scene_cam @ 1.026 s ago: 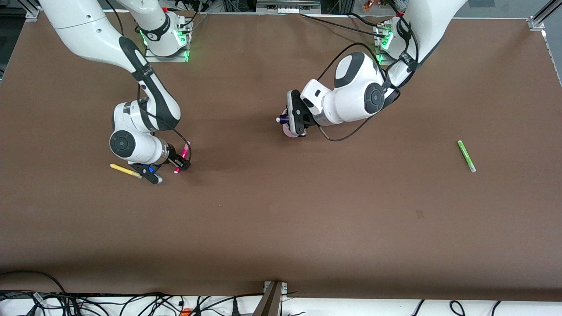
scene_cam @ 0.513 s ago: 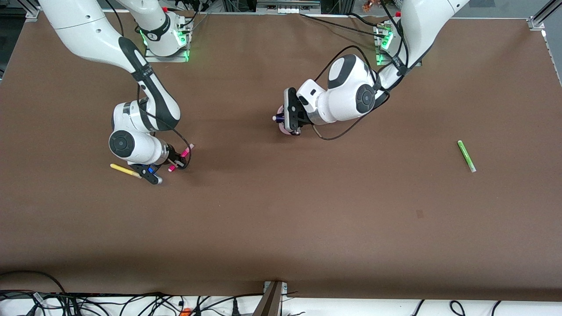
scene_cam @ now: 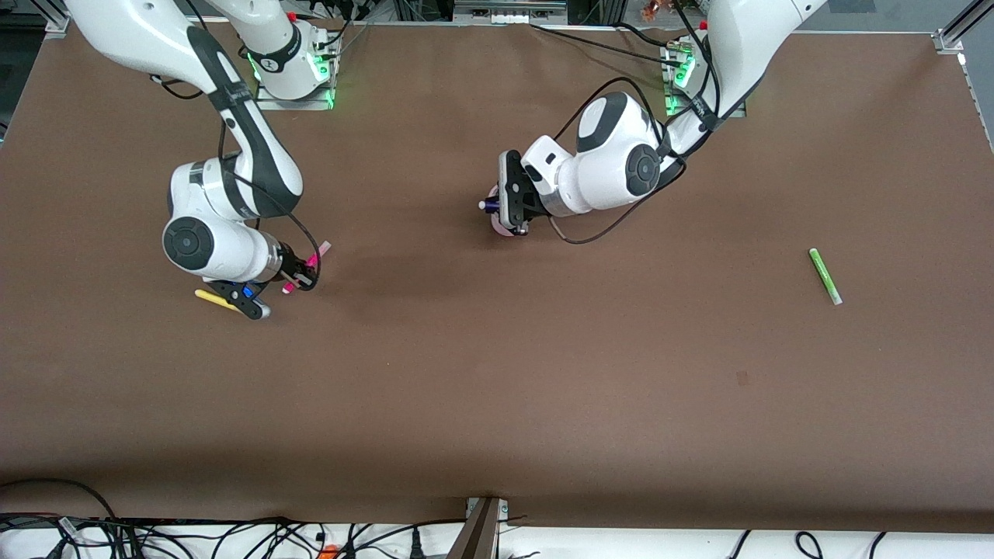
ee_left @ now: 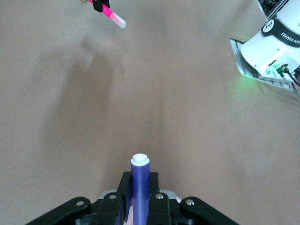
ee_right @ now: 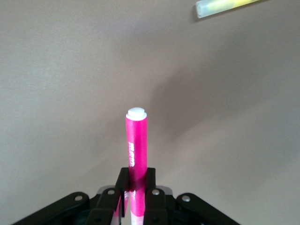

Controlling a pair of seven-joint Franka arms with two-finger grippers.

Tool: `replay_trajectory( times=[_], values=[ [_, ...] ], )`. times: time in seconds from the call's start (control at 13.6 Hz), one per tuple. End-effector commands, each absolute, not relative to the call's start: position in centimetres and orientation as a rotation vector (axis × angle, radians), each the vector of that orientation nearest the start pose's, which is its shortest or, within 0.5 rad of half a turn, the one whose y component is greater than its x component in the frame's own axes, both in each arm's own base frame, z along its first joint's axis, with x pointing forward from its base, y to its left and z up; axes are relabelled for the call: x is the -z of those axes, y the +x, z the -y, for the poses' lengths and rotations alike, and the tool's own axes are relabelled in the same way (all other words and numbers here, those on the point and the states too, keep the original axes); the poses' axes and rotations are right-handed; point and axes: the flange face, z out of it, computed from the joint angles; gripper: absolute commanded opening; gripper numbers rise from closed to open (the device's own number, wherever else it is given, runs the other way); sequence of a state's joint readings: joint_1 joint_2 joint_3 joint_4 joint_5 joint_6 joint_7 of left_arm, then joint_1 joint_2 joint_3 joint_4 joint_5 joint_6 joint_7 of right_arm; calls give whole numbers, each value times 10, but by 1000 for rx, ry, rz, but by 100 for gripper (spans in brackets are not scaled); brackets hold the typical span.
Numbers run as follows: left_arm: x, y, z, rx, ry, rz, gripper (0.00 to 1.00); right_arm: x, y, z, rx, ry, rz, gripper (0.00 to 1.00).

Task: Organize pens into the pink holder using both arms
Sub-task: 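Carry the purple marker with the left gripper above the pink holder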

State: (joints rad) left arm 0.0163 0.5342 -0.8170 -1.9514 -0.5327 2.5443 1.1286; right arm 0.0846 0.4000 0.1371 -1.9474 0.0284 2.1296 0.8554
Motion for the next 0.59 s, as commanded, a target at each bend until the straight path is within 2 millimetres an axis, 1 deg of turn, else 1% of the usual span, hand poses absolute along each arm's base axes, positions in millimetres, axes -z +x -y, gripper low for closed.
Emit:
replay_trajectory(
  times=[0.0,0.07,0.15,0.22,0.29,0.37,0.44,0.51],
  values=[
    [-330,459,432,-290,1898,1521,0,-289,572,-147,-323,-2977,-1105,0],
    [-328,455,434,-275,1904,1514,0,-299,575,-155,-295,-2960,-1125,0],
    [-323,451,437,-266,1901,1517,0,-306,579,-158,-274,-2939,-1167,0],
    [-318,448,439,-256,1897,1522,0,-313,582,-165,-253,-2929,-1178,0],
    [-309,444,442,-261,1901,1527,0,-317,583,-172,-239,-2921,-1186,0],
    [-297,433,452,-288,1910,1537,0,-318,582,-177,-234,-2922,-1187,0],
    [-287,424,457,-322,1923,1551,0,-319,583,-177,-233,-2923,-1186,0],
    [-283,426,454,-334,1936,1548,0,-319,582,-177,-237,-2925,-1185,0]
  ],
)
